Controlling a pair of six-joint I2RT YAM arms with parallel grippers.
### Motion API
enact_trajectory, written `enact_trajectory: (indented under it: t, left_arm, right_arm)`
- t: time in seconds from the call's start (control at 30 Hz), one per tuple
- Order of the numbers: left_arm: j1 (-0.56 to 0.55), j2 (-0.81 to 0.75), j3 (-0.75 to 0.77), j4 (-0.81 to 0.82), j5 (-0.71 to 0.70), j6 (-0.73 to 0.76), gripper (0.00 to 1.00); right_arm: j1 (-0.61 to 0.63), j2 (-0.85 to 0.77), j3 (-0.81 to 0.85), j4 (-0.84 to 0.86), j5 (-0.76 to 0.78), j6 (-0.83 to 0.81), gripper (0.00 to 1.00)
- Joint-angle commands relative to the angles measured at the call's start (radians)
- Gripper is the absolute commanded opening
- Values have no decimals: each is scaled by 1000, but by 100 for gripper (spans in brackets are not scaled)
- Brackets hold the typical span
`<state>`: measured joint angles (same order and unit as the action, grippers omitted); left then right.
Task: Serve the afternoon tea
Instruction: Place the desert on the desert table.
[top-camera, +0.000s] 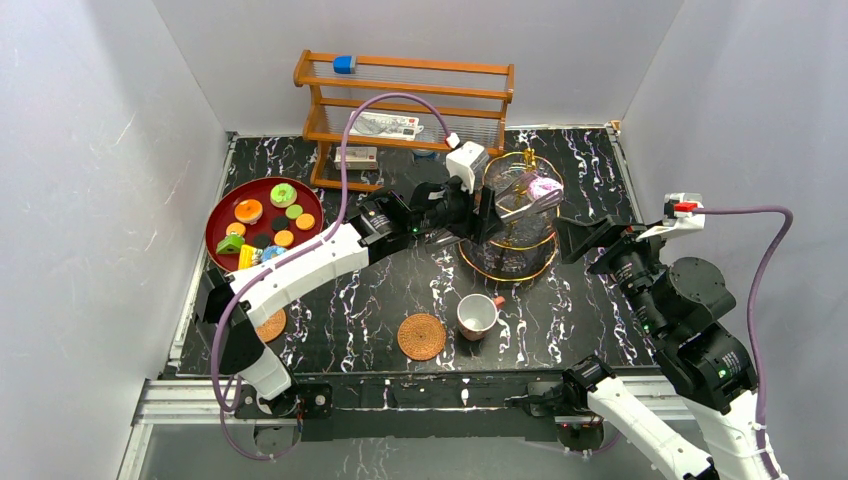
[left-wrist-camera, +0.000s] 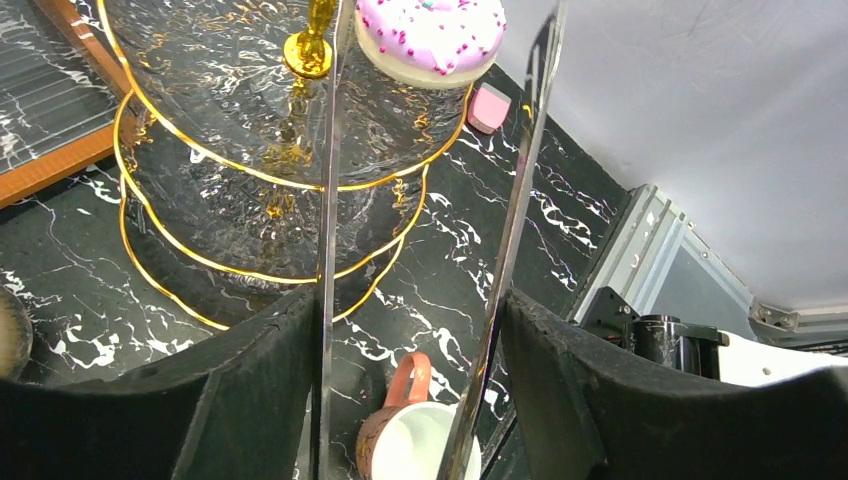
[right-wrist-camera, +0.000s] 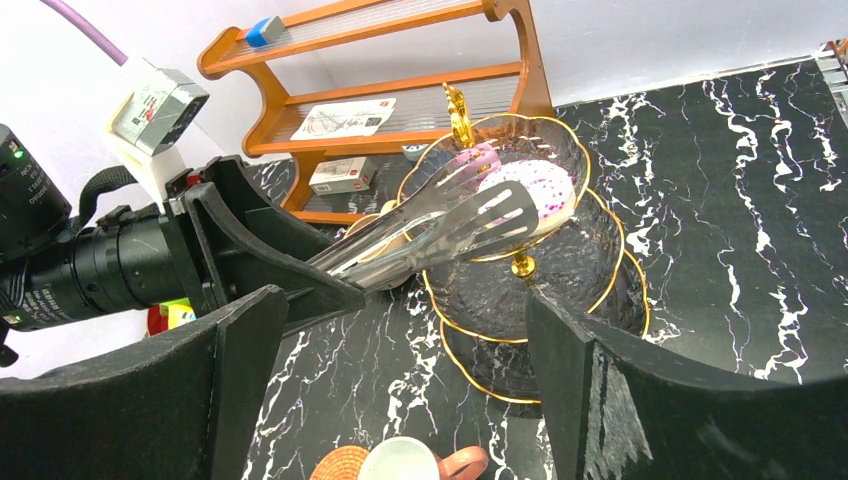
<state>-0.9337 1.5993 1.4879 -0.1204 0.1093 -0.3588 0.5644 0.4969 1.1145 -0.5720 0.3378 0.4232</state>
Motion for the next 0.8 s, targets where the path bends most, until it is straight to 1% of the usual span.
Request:
enact_trajectory:
  t: [0.0, 0.27, 0.77]
  left_arm:
    - [-4, -45, 31, 21, -38, 15, 63]
    - [-4, -76, 23, 9, -51, 17, 62]
    - [-4, -171, -26, -15, -81, 3, 63]
  right_arm:
    - [5, -9, -1, 71, -1, 0, 98]
    - [4, -5, 1, 66, -8, 1, 98]
    - [4, 11, -4, 64, -30, 11, 98]
